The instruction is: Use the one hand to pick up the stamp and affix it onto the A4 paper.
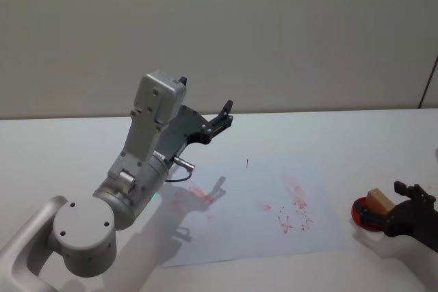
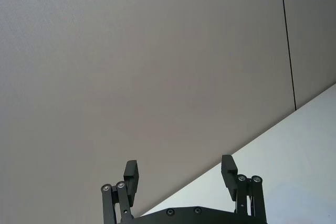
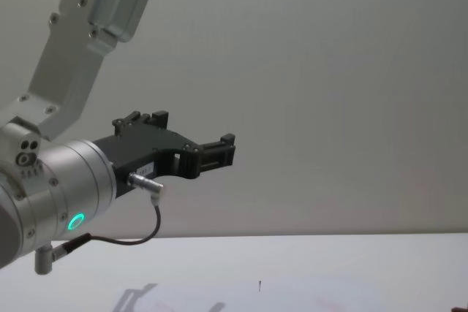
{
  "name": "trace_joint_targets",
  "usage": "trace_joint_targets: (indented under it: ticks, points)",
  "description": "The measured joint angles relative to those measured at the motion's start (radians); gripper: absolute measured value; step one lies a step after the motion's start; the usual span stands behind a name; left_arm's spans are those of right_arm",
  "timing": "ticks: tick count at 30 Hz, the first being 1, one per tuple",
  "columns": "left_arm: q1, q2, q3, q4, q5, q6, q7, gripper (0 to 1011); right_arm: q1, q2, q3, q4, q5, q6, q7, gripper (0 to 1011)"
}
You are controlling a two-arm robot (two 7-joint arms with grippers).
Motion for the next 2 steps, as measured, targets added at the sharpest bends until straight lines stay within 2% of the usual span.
trace_joint_targets:
  ticks: [2]
  points:
    - [0.000,0.000,0.000,0.000,0.000,0.000,0.000,1001,0.000,0.000,0.000,0.000,0.000,0.000,0.000,1001]
